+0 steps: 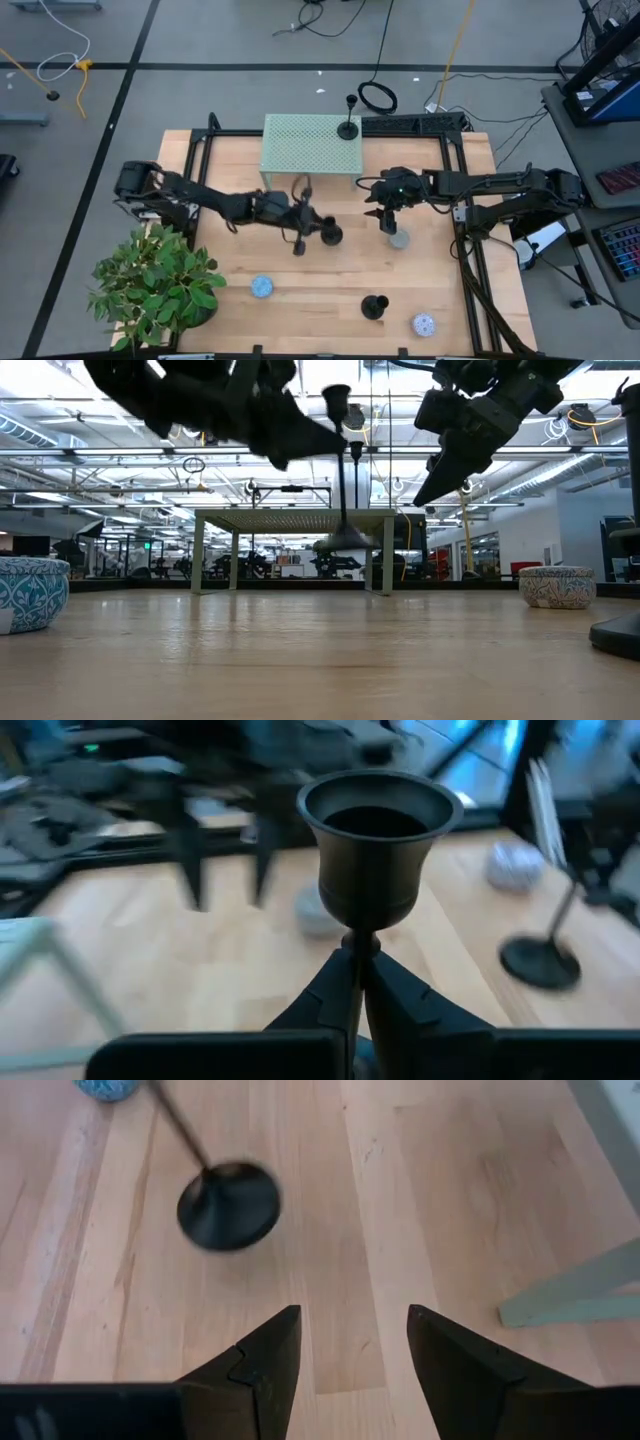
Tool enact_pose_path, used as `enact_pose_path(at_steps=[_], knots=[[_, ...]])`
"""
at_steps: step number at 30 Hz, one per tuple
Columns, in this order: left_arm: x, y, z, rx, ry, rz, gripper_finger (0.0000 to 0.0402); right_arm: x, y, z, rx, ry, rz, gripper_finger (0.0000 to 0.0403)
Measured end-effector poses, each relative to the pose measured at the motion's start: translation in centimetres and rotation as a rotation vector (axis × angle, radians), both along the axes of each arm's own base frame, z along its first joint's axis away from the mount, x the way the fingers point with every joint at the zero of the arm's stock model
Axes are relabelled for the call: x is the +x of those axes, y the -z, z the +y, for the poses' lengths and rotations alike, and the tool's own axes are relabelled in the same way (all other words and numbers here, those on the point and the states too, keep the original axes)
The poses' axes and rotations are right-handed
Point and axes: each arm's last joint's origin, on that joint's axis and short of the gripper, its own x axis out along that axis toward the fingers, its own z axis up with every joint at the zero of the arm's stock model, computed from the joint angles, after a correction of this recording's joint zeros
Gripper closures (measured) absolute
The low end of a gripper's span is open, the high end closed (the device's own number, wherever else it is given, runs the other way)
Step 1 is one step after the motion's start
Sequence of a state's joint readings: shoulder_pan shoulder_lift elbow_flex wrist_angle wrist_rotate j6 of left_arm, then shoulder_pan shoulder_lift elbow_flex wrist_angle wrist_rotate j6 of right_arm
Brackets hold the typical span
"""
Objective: Pick & Place candle stick holders
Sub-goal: Put the top black candle holder on the shelf
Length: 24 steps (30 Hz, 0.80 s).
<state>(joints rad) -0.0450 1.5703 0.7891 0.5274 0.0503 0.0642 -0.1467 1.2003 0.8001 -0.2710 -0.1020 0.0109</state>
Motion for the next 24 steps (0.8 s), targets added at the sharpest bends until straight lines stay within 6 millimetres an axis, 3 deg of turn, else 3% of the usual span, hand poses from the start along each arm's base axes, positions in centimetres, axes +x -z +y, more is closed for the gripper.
enact_pose_path(at_steps=[6, 12, 20, 24], knots=[[-3.3, -5.6, 2.8, -0.059, -0.127, -0.114, 0.0386, 0.1, -0.1, 0.0, -0.003, 0.0, -0.02, 0.0227], [-6.5, -8.8, 7.3, -0.075, -0.312, -0.208, 0.0385, 0.1, -0.2, 0.0, -0.004, 0.001, -0.023, 0.0227], [-10.1, -8.7, 15.1, -0.123, -0.685, -0.193, 0.0391, 0.4, -0.5, -0.1, -0.018, -0.006, -0.067, 0.0227], [-12.1, -8.2, 17.9, -0.168, -0.826, -0.166, 0.0388, 0.4, -0.5, -0.1, -0.036, -0.022, -0.066, 0.0227]])
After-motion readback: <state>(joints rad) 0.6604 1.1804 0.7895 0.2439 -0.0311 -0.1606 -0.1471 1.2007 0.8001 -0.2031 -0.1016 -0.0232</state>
